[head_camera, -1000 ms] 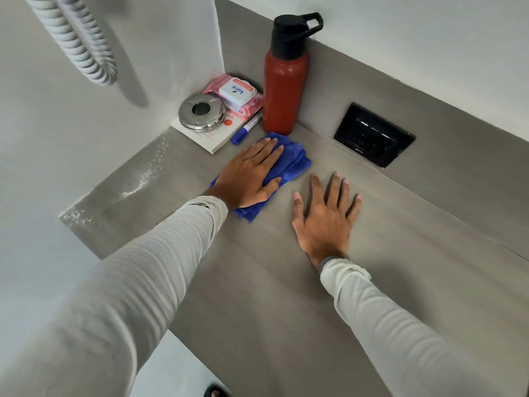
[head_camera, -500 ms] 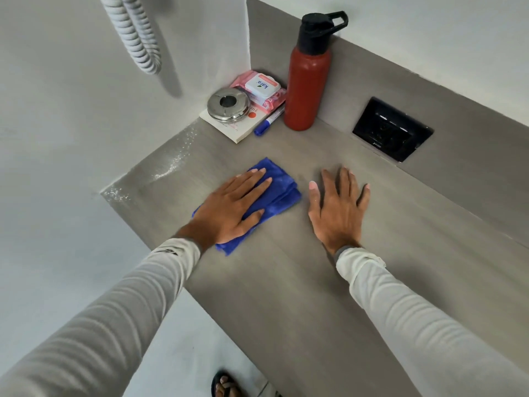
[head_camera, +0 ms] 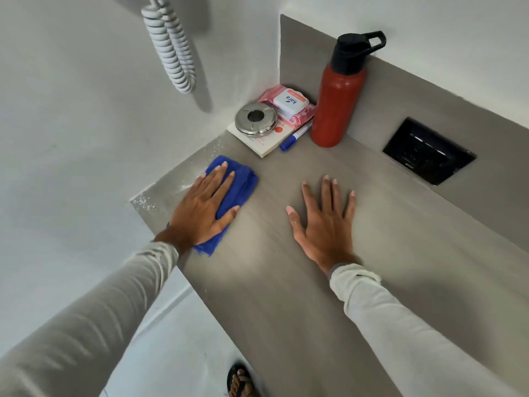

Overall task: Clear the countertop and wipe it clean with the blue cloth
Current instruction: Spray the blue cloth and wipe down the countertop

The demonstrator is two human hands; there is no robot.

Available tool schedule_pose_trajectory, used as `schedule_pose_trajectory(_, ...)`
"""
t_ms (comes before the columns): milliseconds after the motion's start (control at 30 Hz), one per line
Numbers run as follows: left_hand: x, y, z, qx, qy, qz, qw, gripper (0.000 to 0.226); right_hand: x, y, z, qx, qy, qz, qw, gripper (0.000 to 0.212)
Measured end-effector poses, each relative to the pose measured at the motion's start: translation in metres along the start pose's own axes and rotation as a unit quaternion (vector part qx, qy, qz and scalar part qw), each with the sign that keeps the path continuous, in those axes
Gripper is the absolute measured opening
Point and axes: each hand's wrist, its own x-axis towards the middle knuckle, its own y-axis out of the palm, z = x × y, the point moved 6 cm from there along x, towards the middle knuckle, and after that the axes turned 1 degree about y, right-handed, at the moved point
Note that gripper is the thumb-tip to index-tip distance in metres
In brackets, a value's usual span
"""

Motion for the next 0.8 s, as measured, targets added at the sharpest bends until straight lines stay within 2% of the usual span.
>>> schedule_pose_trajectory(67, 0.019, -0.002, 0.021, -0.009, 0.056, 0.023, 0.998, 0.068, 0.004, 0.002, 0.004, 0.003, -0.008, -0.006, 1.000, 0.068)
schedule_pose_trajectory(267, 0.067, -0.002, 0.077, 0.001, 0.096, 0.062, 0.993, 0.067, 0.007, 0.001, 0.004, -0.001, -0.007, -0.007, 1.000, 0.069)
schedule_pose_trajectory(333, 0.070, -0.001, 0.076, -0.016, 0.079, 0.049, 0.996, 0.064, 0.011, 0.000, 0.006, -0.003, -0.007, 0.002, 1.000, 0.069)
schedule_pose_trajectory(367, 0.068, 0.000, 0.071, -0.035, 0.046, 0.027, 0.998, 0.062, 0.012, 0.000, 0.006, -0.001, -0.007, 0.006, 1.000, 0.070)
schedule_pose_trajectory(433, 0.057, 0.002, 0.057, -0.074, -0.075, -0.023, 0.994, 0.059, 0.012, -0.002, 0.008, 0.000, -0.009, 0.009, 1.000, 0.069)
schedule_pose_trajectory(533, 0.021, 0.006, 0.024, -0.088, -0.265, -0.031, 0.960, 0.061, 0.012, -0.002, 0.008, 0.000, -0.009, 0.012, 1.000, 0.069)
schedule_pose_trajectory(600, -0.023, 0.003, -0.001, -0.089, -0.331, -0.050, 0.938, 0.063, 0.010, -0.002, 0.010, 0.004, -0.008, 0.004, 1.000, 0.069)
schedule_pose_trajectory(633, -0.047, 0.002, -0.017, -0.091, -0.334, -0.057, 0.937, 0.064, 0.008, -0.002, 0.010, 0.006, -0.006, 0.001, 1.000, 0.069)
schedule_pose_trajectory(700, -0.091, 0.001, -0.054, -0.090, -0.282, -0.058, 0.953, 0.065, 0.006, -0.003, 0.012, 0.009, -0.001, -0.008, 1.000, 0.070)
schedule_pose_trajectory(800, -0.116, 0.002, -0.074, -0.098, -0.119, -0.006, 0.988, 0.064, 0.003, -0.005, 0.013, 0.010, 0.002, -0.014, 1.000, 0.069)
